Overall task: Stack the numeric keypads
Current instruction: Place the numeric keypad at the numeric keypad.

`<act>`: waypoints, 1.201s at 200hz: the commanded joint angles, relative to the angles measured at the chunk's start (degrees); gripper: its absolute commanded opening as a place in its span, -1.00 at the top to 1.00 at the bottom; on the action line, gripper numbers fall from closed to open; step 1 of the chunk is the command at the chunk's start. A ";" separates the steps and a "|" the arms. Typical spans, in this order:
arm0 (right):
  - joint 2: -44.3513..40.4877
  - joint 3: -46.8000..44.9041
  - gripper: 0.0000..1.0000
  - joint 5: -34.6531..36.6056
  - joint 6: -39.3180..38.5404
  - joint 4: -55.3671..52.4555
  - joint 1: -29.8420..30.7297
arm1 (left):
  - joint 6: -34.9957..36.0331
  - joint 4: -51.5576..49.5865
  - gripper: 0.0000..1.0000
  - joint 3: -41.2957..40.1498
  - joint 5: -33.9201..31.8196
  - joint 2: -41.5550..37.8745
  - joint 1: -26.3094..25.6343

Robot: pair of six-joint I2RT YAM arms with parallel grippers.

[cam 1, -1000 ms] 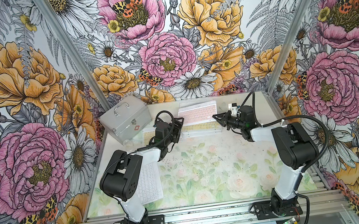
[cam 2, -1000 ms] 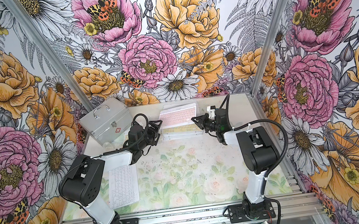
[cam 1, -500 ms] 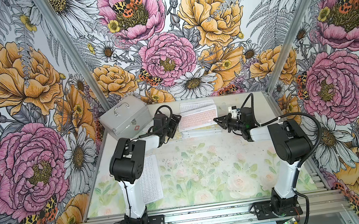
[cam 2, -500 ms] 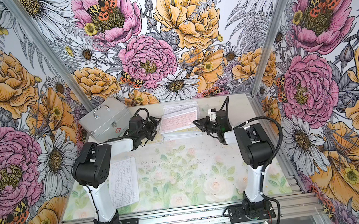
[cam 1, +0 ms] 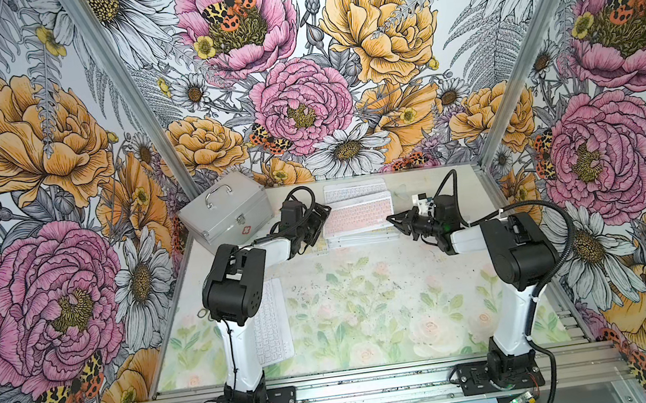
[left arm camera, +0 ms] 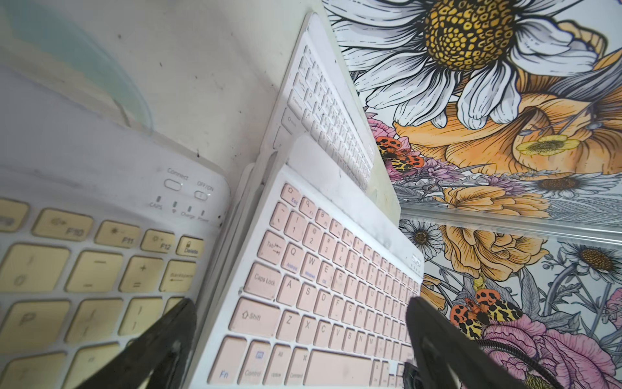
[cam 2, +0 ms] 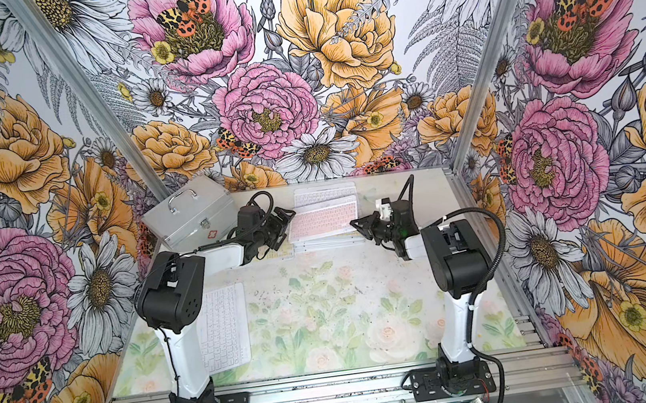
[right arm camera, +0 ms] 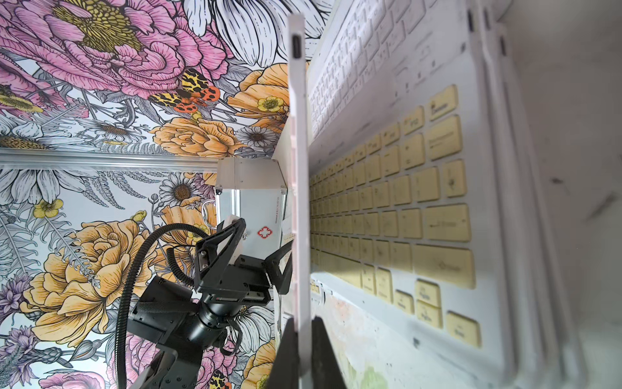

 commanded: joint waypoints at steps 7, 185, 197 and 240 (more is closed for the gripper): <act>0.63 1.52 0.95 -0.03 -3.12 -1.02 -0.84 | 1.52 -0.85 -0.97 2.42 1.33 2.05 -0.53; -0.34 2.86 0.40 3.32 -8.56 -12.77 -1.84 | 1.46 -1.69 -0.98 3.74 1.48 1.82 -1.21; -0.60 3.32 0.35 3.34 -9.60 -14.45 -1.85 | 1.48 -1.77 -0.97 3.78 1.48 1.77 -1.23; -1.54 4.47 0.25 4.10 -12.09 -19.05 -1.88 | 1.43 -1.82 -0.97 3.83 1.50 1.71 -1.32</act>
